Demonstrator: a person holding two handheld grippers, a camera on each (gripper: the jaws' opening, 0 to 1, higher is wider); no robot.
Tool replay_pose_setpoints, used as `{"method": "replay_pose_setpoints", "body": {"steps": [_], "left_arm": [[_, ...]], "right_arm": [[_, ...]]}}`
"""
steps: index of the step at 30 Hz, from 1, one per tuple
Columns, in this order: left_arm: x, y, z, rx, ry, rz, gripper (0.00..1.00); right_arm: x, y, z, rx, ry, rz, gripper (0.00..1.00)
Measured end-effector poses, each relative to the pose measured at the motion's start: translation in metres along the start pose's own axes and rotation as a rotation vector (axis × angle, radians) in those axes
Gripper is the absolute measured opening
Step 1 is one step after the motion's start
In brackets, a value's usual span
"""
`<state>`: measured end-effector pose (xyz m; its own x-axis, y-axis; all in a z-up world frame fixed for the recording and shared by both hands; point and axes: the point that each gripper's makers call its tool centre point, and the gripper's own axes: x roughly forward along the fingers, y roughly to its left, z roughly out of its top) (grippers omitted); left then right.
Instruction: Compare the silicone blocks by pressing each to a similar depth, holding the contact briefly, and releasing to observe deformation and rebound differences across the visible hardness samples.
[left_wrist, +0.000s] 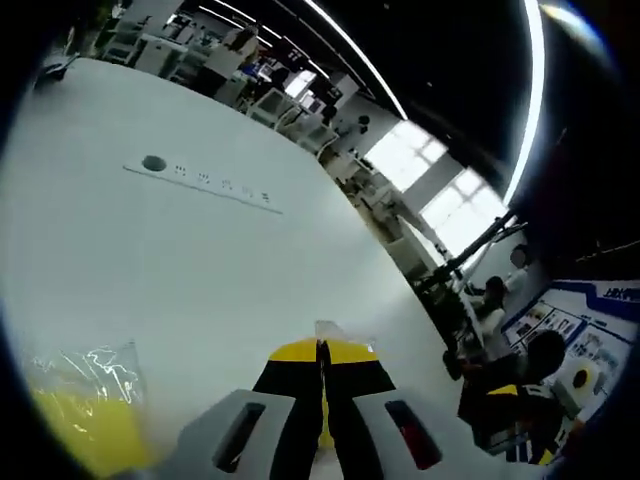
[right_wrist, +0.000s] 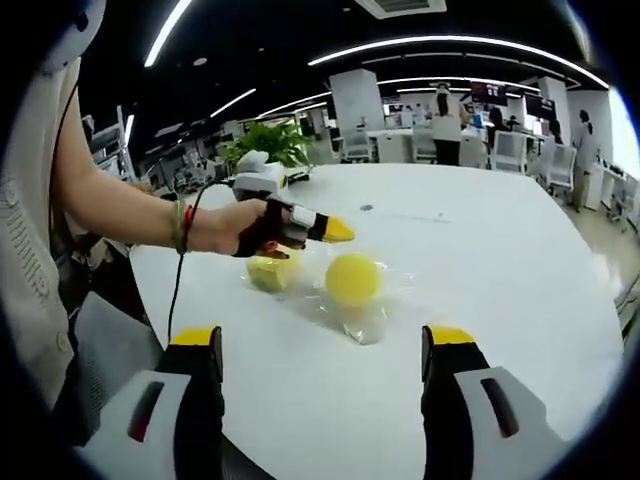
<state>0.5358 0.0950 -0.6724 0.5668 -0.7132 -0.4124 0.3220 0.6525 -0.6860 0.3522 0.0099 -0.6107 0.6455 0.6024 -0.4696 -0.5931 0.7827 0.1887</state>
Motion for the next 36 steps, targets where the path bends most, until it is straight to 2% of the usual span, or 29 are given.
{"method": "replay_pose_setpoints", "body": {"steps": [5, 17, 20, 27, 29, 31, 33, 34, 36], "left_arm": [[0.008, 0.015, -0.013, -0.058, 0.022, 0.039, 0.0], [0.019, 0.047, -0.017, -0.17, 0.001, 0.14, 0.0], [0.019, 0.05, -0.017, -0.197, -0.013, 0.147, 0.0], [0.019, 0.052, -0.016, -0.184, -0.015, 0.142, 0.0], [0.018, 0.052, -0.015, -0.138, -0.02, 0.133, 0.0], [0.014, 0.056, -0.014, -0.078, -0.031, 0.161, 0.04], [0.01, 0.058, -0.009, -0.048, -0.051, 0.178, 0.12], [0.008, 0.056, -0.005, -0.054, -0.072, 0.176, 0.19], [0.005, 0.054, -0.004, -0.05, -0.062, 0.173, 0.28]], "right_arm": [[0.001, -0.003, -0.004, -0.003, 0.019, -0.007, 0.75], [0.003, -0.01, -0.012, 0.011, 0.041, -0.02, 0.74], [0.004, -0.01, -0.013, 0.01, 0.043, -0.018, 0.73], [0.004, -0.009, -0.014, 0.009, 0.043, -0.016, 0.73], [0.005, -0.009, -0.014, 0.005, 0.044, -0.015, 0.73], [0.005, -0.007, -0.013, 0.001, 0.045, -0.011, 0.73], [0.005, -0.006, -0.012, -0.003, 0.042, -0.008, 0.73], [0.005, -0.005, -0.012, -0.003, 0.043, -0.006, 0.72], [0.005, -0.004, -0.012, -0.011, 0.042, -0.004, 0.72]]}}
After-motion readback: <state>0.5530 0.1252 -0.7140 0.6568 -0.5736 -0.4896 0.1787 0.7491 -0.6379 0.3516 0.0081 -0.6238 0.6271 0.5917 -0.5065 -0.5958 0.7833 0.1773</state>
